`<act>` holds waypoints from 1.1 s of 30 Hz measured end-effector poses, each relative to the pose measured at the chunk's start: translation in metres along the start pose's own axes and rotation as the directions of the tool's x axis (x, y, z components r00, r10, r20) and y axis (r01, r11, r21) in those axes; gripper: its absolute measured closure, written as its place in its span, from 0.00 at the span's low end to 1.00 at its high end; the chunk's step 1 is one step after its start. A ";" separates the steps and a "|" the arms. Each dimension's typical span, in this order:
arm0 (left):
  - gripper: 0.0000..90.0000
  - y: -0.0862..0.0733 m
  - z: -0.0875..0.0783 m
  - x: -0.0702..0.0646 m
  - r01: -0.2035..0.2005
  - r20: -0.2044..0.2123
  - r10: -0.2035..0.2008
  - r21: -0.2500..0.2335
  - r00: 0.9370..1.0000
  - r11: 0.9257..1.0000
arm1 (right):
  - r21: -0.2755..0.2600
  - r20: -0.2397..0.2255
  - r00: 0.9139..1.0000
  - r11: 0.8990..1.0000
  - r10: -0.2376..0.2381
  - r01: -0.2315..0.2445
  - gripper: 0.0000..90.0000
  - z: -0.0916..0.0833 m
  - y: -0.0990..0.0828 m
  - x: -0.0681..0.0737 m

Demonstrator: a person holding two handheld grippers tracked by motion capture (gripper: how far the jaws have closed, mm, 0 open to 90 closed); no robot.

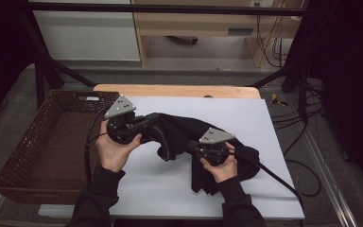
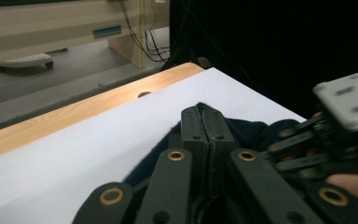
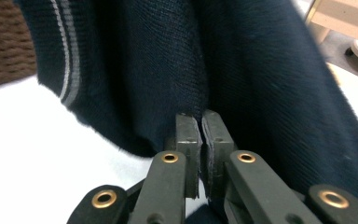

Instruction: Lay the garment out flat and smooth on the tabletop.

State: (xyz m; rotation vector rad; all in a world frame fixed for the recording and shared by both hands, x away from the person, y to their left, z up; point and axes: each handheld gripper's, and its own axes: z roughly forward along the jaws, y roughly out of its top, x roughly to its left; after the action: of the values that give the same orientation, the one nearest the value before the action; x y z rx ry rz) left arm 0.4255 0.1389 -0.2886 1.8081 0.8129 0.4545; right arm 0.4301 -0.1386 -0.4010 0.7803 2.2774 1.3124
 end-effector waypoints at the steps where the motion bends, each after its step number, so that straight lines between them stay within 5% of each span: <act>1: 0.98 0.000 0.001 0.001 -0.002 -0.008 0.002 0.002 1.000 1.000 | -0.008 -0.007 1.000 1.000 0.003 -0.003 0.97 -0.006 0.001 -0.002; 6: 0.98 0.001 0.007 0.007 0.013 -0.016 -0.013 0.009 1.000 1.000 | -0.068 -0.006 1.000 0.997 0.030 -0.031 0.97 -0.042 0.004 -0.016; 12: 0.98 0.002 0.017 0.003 0.009 -0.005 -0.009 0.014 1.000 1.000 | -0.148 0.040 0.997 0.987 0.072 -0.065 0.97 -0.063 0.012 -0.034; 17: 0.97 -0.013 0.049 0.005 0.024 0.026 -0.026 0.089 0.999 0.996 | -0.116 0.143 0.983 0.989 0.112 -0.096 0.97 -0.044 0.003 -0.055; 21: 0.97 -0.035 0.080 0.010 0.040 0.037 -0.045 0.143 0.998 0.989 | -0.049 0.199 0.969 0.989 0.146 -0.139 0.97 -0.020 -0.016 -0.066; 24: 0.95 -0.051 0.098 0.014 0.048 0.058 -0.058 0.161 0.997 0.986 | 0.018 0.254 0.959 0.990 0.129 -0.138 0.97 -0.009 -0.029 -0.071; 27: 0.77 -0.062 0.105 0.016 0.030 0.026 -0.035 0.158 0.999 0.987 | 0.096 0.289 0.951 0.985 0.110 -0.143 0.97 0.000 -0.042 -0.076; 29: 0.58 -0.068 0.103 0.019 0.034 -0.002 -0.034 0.133 0.999 0.991 | 0.123 0.274 0.954 0.979 0.122 -0.160 0.96 0.002 -0.050 -0.078; 33: 0.33 -0.080 0.087 0.027 0.037 -0.021 -0.035 0.095 0.999 0.995 | 0.103 0.245 0.958 0.978 0.152 -0.182 0.87 -0.007 -0.055 -0.078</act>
State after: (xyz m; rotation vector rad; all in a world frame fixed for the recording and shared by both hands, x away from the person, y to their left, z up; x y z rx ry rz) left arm 0.4753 0.1172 -0.3968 1.8763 0.8925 0.4163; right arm 0.4708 -0.2160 -0.4411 1.1310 2.1557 1.0871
